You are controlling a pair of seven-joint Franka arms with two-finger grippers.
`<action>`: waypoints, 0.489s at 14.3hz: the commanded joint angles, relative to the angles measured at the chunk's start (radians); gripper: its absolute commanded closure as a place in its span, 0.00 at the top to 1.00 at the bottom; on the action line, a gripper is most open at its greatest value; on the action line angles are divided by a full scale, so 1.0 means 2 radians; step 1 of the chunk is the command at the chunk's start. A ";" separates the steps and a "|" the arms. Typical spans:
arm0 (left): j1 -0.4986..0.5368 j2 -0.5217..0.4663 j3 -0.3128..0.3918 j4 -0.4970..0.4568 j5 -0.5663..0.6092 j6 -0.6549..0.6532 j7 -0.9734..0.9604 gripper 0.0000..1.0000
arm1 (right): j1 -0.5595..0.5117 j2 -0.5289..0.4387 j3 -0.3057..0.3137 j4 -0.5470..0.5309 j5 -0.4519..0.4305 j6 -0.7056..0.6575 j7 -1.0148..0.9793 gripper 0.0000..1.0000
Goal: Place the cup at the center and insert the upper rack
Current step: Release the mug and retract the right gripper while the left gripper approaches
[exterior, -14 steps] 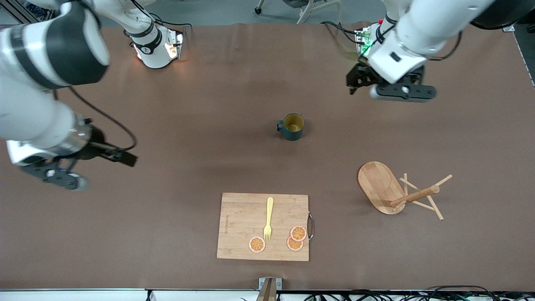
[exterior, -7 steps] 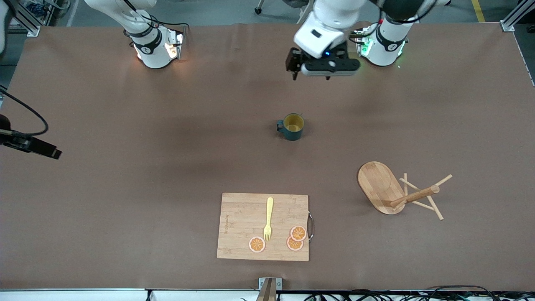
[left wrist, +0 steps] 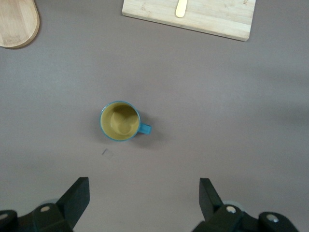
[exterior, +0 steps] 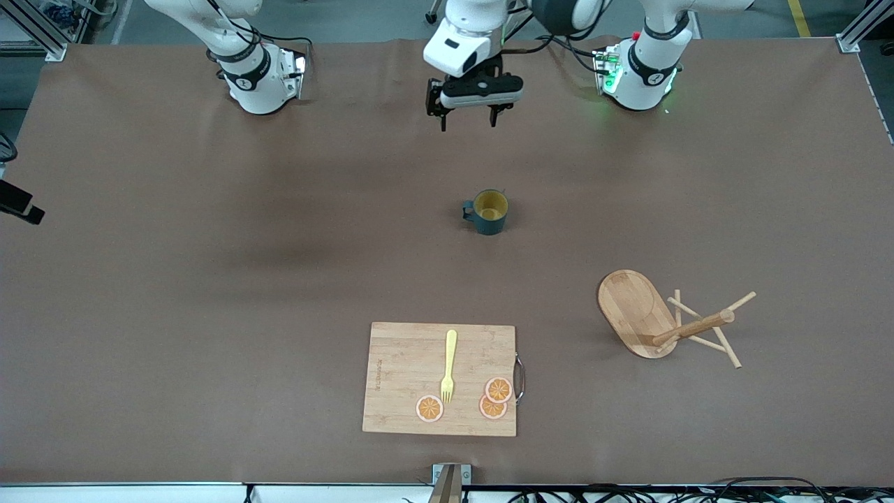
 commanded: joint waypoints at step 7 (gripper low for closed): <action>-0.101 0.148 0.000 0.005 0.268 0.010 -0.288 1.00 | 0.006 -0.056 0.012 -0.100 -0.008 0.053 -0.016 1.00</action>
